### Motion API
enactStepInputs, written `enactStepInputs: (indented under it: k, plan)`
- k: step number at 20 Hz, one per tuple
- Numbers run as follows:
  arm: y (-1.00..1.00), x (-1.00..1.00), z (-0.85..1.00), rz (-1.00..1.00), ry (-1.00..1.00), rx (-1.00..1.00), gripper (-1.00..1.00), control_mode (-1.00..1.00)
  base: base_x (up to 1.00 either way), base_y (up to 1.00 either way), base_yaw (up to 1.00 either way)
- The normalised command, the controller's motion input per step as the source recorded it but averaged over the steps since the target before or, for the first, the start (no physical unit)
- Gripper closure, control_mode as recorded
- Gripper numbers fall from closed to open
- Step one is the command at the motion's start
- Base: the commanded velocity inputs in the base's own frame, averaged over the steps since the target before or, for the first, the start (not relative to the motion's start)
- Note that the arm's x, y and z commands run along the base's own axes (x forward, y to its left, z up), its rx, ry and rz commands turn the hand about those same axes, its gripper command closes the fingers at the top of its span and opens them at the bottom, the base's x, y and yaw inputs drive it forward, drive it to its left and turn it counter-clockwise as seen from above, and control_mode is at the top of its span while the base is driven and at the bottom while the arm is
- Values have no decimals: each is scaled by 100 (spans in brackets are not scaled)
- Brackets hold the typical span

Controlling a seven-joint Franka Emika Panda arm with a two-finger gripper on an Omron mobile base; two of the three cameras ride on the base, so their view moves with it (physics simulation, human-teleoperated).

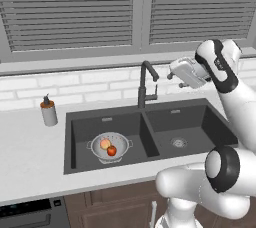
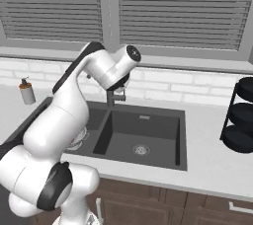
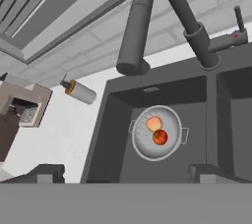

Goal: Put the colander in the sink, put the apple, peach in the colander, and turn on the sink faucet and pour water over the colander.

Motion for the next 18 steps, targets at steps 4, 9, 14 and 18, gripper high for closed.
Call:
enactStepInputs:
  k: [4,9,14,18]
  plan:
    - [36,48,4,-4,4,0,-100,-100,0,0,0]
    - [-4,42,0,-7,3,0,-100,-100,0,0,0]
    - [-14,10,6,-1,-3,6,-100,-100,0,0,0]
    - [9,16,0,0,-3,3,-100,-100,0,0,0]
